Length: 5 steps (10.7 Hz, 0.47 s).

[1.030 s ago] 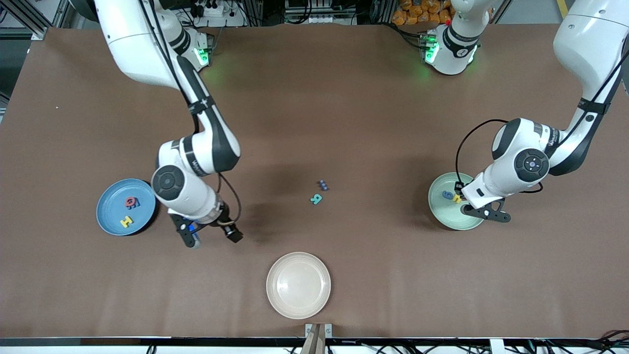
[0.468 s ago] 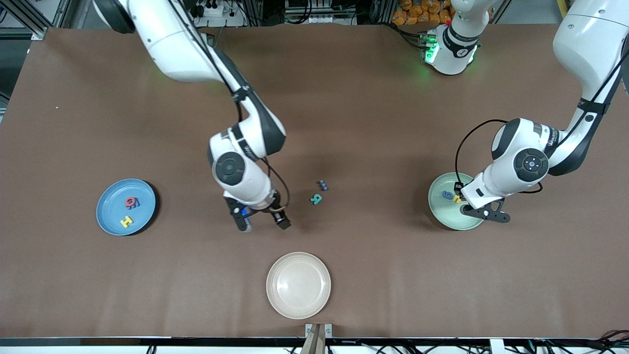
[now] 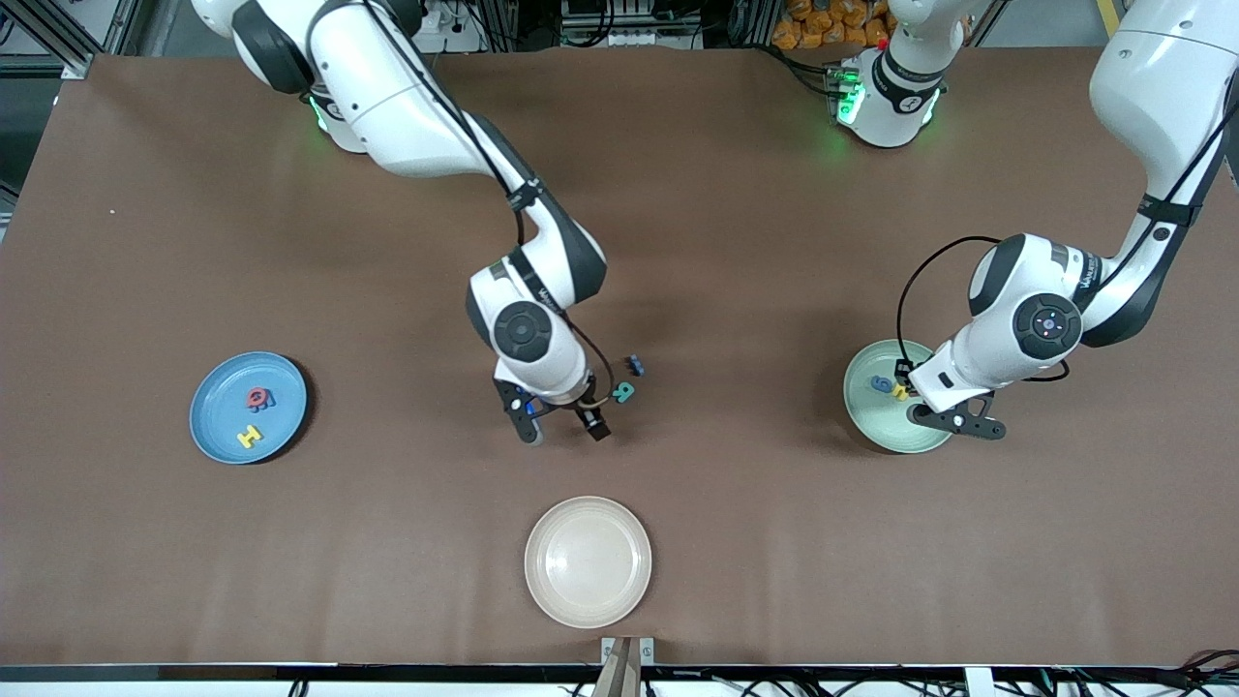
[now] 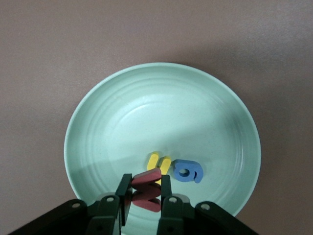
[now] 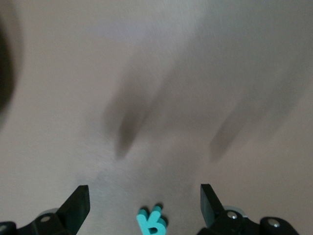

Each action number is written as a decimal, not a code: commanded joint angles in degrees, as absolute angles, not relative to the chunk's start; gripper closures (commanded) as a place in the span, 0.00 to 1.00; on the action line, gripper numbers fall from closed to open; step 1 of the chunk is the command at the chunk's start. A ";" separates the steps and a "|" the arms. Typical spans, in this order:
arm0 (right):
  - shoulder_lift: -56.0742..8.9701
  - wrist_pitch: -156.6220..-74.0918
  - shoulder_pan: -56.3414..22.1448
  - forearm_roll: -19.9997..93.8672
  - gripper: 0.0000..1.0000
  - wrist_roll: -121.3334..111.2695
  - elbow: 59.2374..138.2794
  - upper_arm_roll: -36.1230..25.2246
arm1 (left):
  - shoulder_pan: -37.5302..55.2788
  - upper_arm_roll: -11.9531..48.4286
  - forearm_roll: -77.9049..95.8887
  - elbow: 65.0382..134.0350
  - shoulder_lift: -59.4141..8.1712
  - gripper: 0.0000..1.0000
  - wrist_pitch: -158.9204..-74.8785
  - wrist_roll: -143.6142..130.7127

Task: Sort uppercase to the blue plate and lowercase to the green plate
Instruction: 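Lower the right gripper onto the teal R and grasp it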

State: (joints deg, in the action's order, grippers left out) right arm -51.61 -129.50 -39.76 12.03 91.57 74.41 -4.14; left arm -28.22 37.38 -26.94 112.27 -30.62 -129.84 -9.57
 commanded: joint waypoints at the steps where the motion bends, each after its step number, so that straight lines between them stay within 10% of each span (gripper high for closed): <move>1: -53.44 -127.97 -42.09 10.02 0.00 95.70 71.72 -4.57 | -28.30 37.62 -28.48 110.92 -31.38 0.85 -129.99 -10.55; 5: -56.33 -128.49 -43.06 8.54 0.00 97.29 68.39 -4.66 | -28.39 37.53 -28.48 110.83 -31.29 0.74 -129.99 -10.55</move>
